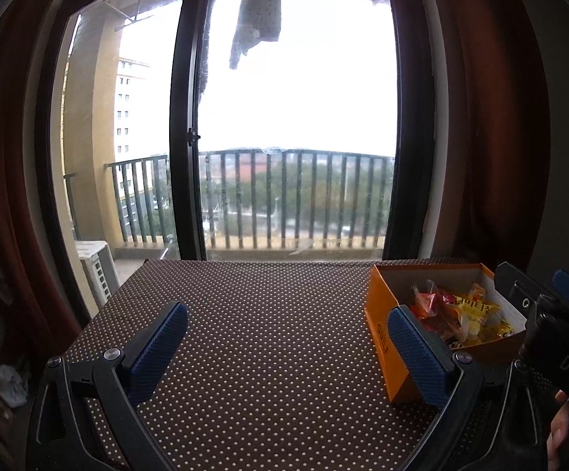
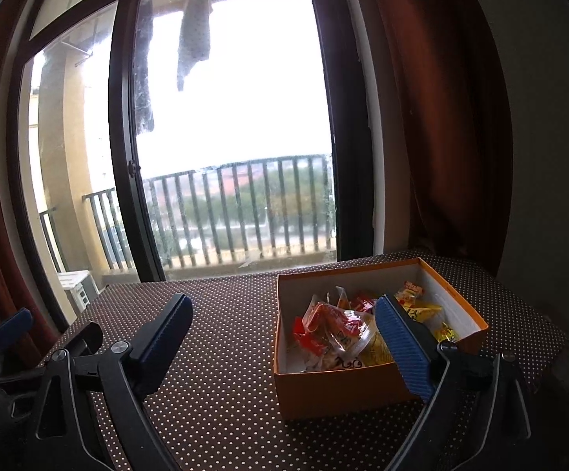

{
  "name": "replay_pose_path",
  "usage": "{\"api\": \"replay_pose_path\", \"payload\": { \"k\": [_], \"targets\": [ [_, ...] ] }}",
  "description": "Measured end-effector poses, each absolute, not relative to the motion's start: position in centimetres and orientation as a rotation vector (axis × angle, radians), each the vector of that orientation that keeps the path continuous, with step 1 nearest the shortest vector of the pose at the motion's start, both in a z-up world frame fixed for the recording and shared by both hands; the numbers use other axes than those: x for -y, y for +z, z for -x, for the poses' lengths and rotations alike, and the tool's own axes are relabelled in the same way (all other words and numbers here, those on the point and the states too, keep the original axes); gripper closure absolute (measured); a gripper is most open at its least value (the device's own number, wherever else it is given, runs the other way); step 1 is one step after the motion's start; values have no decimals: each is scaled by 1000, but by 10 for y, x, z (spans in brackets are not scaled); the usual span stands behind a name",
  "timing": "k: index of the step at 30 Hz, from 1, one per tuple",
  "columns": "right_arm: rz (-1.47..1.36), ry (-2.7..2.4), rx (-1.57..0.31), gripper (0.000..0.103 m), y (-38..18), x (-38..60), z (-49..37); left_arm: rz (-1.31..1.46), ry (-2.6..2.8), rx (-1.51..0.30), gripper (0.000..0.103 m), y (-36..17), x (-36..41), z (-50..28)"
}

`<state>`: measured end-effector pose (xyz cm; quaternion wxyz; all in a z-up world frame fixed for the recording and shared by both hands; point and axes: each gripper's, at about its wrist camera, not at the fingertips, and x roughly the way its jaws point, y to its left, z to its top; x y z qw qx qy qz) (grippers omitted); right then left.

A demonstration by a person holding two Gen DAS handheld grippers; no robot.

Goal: Organize snacks

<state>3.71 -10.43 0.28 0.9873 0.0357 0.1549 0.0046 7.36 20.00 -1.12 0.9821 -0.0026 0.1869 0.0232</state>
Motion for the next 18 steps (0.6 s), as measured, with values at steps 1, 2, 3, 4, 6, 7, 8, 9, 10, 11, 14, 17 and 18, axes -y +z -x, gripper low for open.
{"api": "replay_pose_path", "payload": {
  "k": [1, 2, 3, 4, 6, 7, 8, 9, 10, 11, 14, 17, 18],
  "targets": [
    [-71, 7, -309, 7, 3, 105, -36, 11, 45, -375, 1, -11, -200, -73],
    [-68, 5, -308, 7, 3, 105, -36, 16, 45, -374, 1, -10, -200, -74],
    [-64, 4, -307, 7, 3, 104, -34, 17, 48, -373, 1, -10, -201, -75],
    [-60, 5, -306, 7, 3, 104, -33, 14, 54, -373, 1, -10, -200, -75],
    [-55, 11, -306, 7, 3, 104, -33, 7, 62, -371, 1, -10, -199, -73],
    [-55, 12, -303, 7, 4, 104, -32, 6, 62, -369, 1, -10, -199, -73],
    [-56, 13, -299, 7, 4, 105, -31, 6, 62, -366, 1, -9, -199, -73],
    [-56, 15, -298, 7, 4, 105, -31, 8, 60, -363, 1, -9, -198, -73],
    [-55, 17, -299, 7, 3, 105, -31, 10, 58, -363, 1, -9, -198, -72],
    [-54, 19, -300, 7, 3, 105, -31, 10, 59, -365, 1, -9, -197, -73],
    [-53, 22, -302, 7, 2, 106, -32, 13, 59, -369, 1, -10, -198, -74],
    [-53, 24, -305, 7, 2, 107, -33, 19, 60, -367, 1, -10, -197, -74],
    [-51, 23, -305, 7, 2, 107, -33, 20, 59, -368, 1, -11, -197, -74]
  ]
}}
